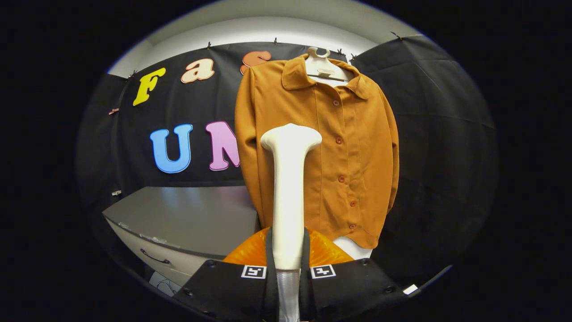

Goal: Iron the clothes twice with a garment steamer, once on the left side and once on the right side.

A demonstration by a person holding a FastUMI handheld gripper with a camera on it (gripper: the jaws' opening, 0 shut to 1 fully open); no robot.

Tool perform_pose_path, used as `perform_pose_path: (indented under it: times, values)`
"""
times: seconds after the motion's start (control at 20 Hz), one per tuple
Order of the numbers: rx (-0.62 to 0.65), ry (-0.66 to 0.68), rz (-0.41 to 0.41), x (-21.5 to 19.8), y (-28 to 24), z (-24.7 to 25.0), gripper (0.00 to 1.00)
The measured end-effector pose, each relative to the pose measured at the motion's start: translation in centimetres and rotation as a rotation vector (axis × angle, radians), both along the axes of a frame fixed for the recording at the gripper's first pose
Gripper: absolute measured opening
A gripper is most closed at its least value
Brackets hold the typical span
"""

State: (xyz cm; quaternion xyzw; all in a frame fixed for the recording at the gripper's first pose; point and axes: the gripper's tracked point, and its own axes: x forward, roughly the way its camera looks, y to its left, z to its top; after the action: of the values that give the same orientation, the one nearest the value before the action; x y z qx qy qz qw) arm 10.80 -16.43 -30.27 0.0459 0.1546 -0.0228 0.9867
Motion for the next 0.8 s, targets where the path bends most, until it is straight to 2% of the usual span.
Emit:
perform_pose_path:
  times: [0.4, 0.6, 0.8]
  values:
    - [-0.004, 0.167, -0.003, -2.9, -0.6, -7.0, 0.21]
    - [0.004, 0.210, -0.003, -3.5, -0.6, -8.5, 0.21]
    - [0.029, 0.225, 0.008, -5.9, -0.6, -9.7, 0.21]
